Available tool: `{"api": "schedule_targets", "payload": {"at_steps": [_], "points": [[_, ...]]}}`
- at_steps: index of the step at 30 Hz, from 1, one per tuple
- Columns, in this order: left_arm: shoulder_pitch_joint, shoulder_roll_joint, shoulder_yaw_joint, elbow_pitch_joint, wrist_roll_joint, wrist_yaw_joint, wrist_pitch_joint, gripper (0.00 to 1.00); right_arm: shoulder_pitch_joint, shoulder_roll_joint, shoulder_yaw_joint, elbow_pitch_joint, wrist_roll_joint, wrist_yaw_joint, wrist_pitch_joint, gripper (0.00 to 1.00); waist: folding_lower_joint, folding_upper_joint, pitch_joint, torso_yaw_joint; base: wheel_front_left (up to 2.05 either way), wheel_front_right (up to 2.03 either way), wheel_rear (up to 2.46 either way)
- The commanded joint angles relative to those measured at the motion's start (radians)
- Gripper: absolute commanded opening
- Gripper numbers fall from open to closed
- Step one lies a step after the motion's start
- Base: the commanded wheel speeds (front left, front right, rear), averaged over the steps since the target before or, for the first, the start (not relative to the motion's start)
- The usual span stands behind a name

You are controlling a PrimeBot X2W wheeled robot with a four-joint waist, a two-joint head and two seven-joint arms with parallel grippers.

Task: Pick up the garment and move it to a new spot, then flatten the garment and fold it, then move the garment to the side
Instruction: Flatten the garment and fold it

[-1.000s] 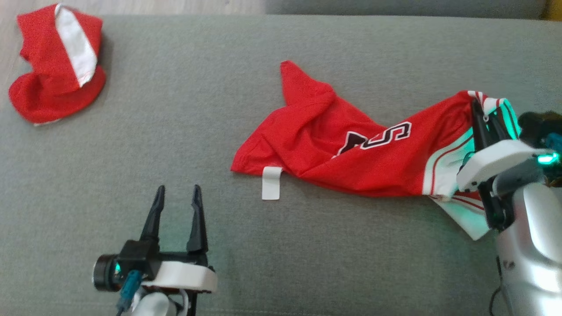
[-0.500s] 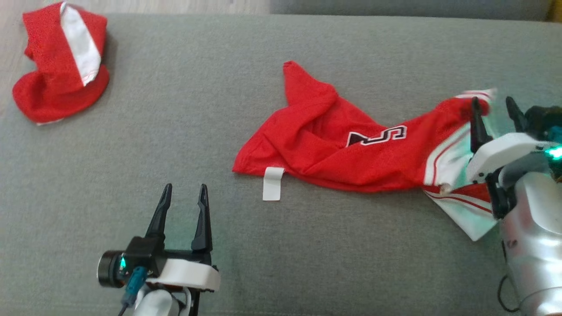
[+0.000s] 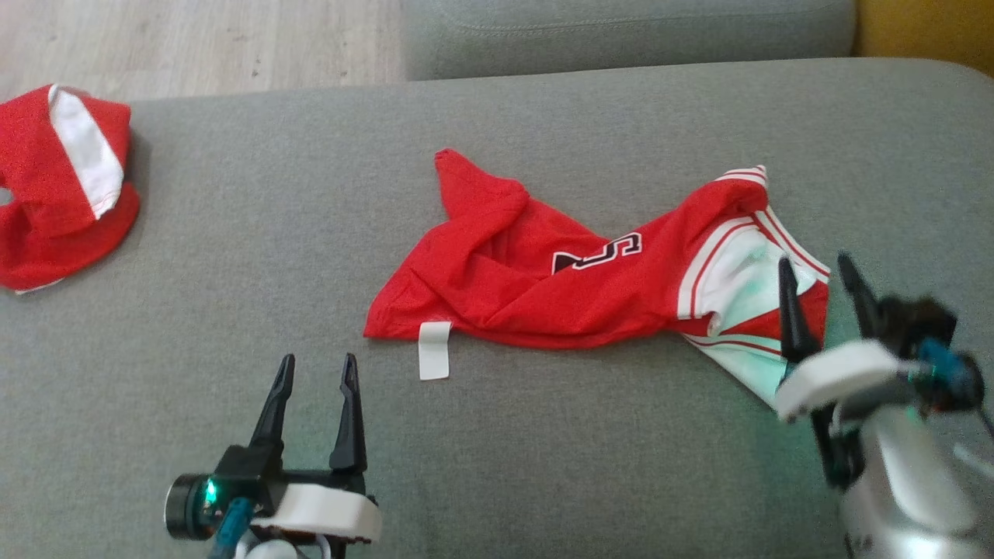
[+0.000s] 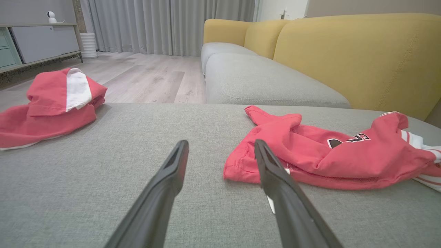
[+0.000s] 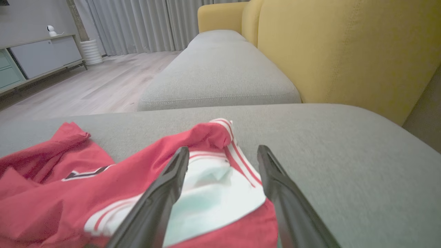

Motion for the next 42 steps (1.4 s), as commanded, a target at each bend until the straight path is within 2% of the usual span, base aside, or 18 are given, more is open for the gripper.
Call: {"api": "schedule_targets", "payload": {"at_steps": [1,10,16,32,42], "points": [[-0.020,0.001,0.038,-0.033,0.005,0.001,-0.010,1.00,0.008,0.013,0.015,-0.060,0.000,0.004,-0.018,1.00,0.0001,0.0000,-0.006,-0.008,0.00,0.00,0.00],[0.000,0.007,0.050,-0.035,0.004,-0.003,-0.010,1.00,0.232,0.061,0.011,-0.289,-0.028,0.004,0.038,1.00,0.0001,0.0000,-0.022,-0.018,0.00,0.00,0.00],[0.027,0.009,0.067,-0.036,0.000,-0.005,-0.010,1.00,0.299,0.064,0.050,-0.376,0.020,0.004,0.072,1.00,0.0001,0.0000,-0.036,-0.026,0.00,0.00,0.00],[0.038,-0.007,0.075,-0.021,0.006,-0.024,-0.010,1.00,0.332,0.064,0.052,-0.422,0.036,0.004,0.096,1.00,0.0001,0.0000,-0.071,-0.007,0.00,0.00,0.00],[0.026,-0.016,0.062,-0.012,0.016,-0.032,-0.010,1.00,0.331,0.064,0.046,-0.441,0.028,0.004,0.098,1.00,0.0001,0.0000,-0.056,-0.006,0.00,0.00,0.00]]}}
